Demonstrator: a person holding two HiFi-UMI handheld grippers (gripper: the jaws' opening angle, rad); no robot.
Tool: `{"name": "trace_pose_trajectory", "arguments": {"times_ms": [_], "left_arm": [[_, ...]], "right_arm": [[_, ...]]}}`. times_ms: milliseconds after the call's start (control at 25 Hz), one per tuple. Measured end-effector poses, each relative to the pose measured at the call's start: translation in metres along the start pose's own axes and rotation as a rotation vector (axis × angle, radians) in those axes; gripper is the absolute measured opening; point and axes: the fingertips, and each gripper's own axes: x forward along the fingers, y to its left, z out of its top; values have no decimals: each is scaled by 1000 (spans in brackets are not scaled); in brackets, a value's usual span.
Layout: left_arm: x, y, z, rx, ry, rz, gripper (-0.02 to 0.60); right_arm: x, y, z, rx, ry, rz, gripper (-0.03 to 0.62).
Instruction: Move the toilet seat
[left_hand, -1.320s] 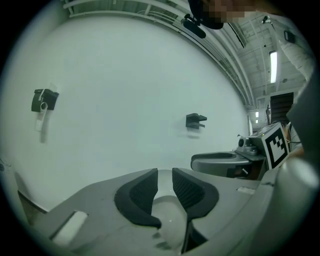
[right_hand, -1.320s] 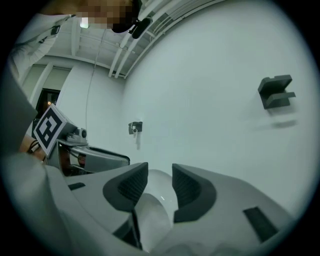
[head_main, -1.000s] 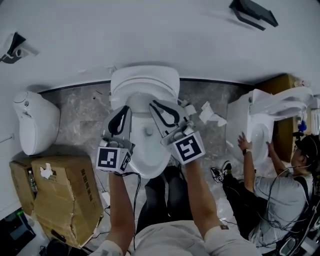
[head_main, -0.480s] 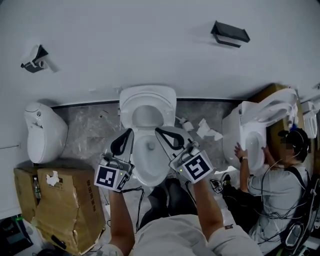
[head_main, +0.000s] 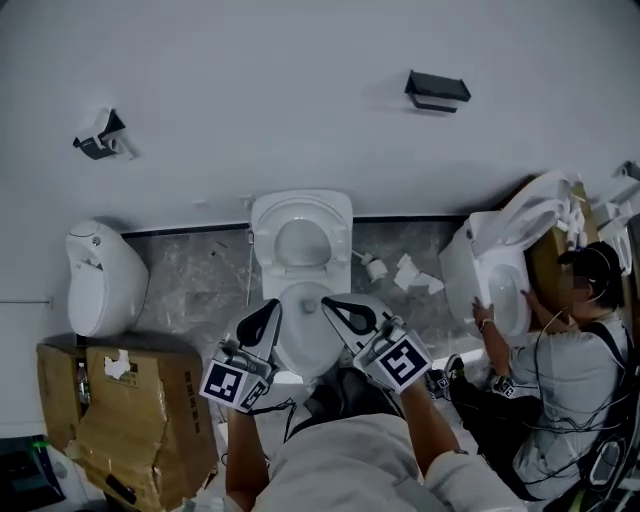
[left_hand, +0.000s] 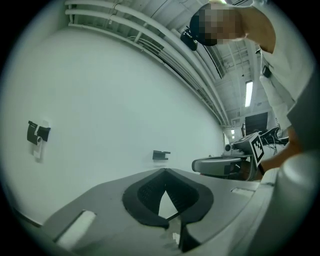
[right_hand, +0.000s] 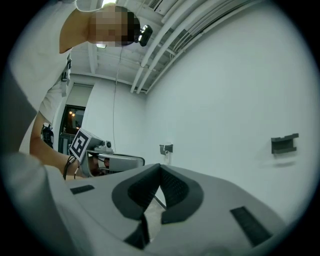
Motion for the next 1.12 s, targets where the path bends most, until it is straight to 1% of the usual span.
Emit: {"name": "trace_pose_trajectory", "arguments": {"times_ms": [160,320,400,480,560,720,880,1000,1120], "left_arm": [[-24,-28,6,6,-4,-29,0],[-40,-45,3,-13,-7,-42,0],[-46,-53,2,-21,-4,-46,0],[-50,-59,3,-27,-10,-50,0],[-51,-63,6,-24,-16,-55,0],[-51,-67,9,-18,-18,-56,0],[-52,-68,11,-12,-20,-53,0],[-52,-68,10,-9,-18,-50,0],[-52,-66,9,-10,-16,-48,0]], "right_arm": [[-23,29,5,51,-3,-4,2],[-38,46,6,78,-4,-4,3],[-43,53,5,81,-8,6,3],[-46,55,5,53,-23,14,3],[-47,56,7,39,-31,22,3],[-47,60,11,64,-23,31,3],[-44,62,12,41,-29,41,3],[-43,65,12,63,-19,48,3],[-40,64,12,42,-33,48,3]]}}
